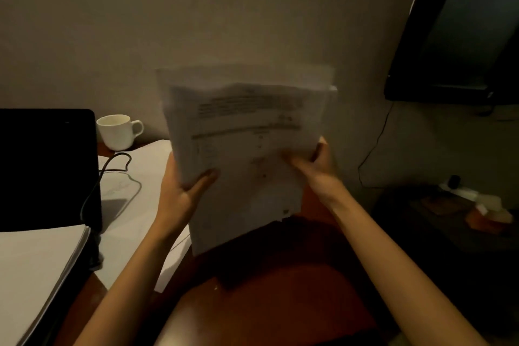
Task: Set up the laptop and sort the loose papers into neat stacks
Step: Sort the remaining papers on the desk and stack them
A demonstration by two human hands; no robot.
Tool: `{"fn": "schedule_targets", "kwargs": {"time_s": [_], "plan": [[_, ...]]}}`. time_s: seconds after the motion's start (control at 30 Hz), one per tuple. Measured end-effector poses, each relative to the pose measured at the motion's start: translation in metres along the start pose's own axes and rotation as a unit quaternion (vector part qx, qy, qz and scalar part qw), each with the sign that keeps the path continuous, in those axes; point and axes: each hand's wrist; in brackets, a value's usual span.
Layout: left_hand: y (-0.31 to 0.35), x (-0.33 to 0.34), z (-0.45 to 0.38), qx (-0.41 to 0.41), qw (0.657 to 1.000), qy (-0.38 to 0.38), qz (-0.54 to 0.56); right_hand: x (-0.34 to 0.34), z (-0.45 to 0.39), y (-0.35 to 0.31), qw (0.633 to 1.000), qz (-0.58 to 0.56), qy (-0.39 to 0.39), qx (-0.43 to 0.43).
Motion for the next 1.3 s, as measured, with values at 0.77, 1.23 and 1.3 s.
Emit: {"fn": "schedule_targets", "kwargs": {"time_s": [0.77, 1.23, 1.3], "plan": [[-0.023, 0.009, 0.012, -0.104, 0.994, -0.005, 0.035, 0.009, 0.032, 0.027, 0.998, -0.037, -0.005, 0.055], [-0.025, 0.012, 0.025, -0.161, 0.984, -0.078, 0.022, 0.006, 0.066, 0.070, 0.989, 0.083, 0.018, 0.120], [-0.024, 0.016, 0.027, -0.169, 0.984, -0.047, 0.042, 0.009, 0.068, 0.076, 0.983, 0.122, 0.033, 0.131]]}}
Point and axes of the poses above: each hand's wrist, its own z-axis away from the middle knuckle, its own x-axis out of the palm, y = z × x, and after that the axes turned 4 degrees about z, right-handed
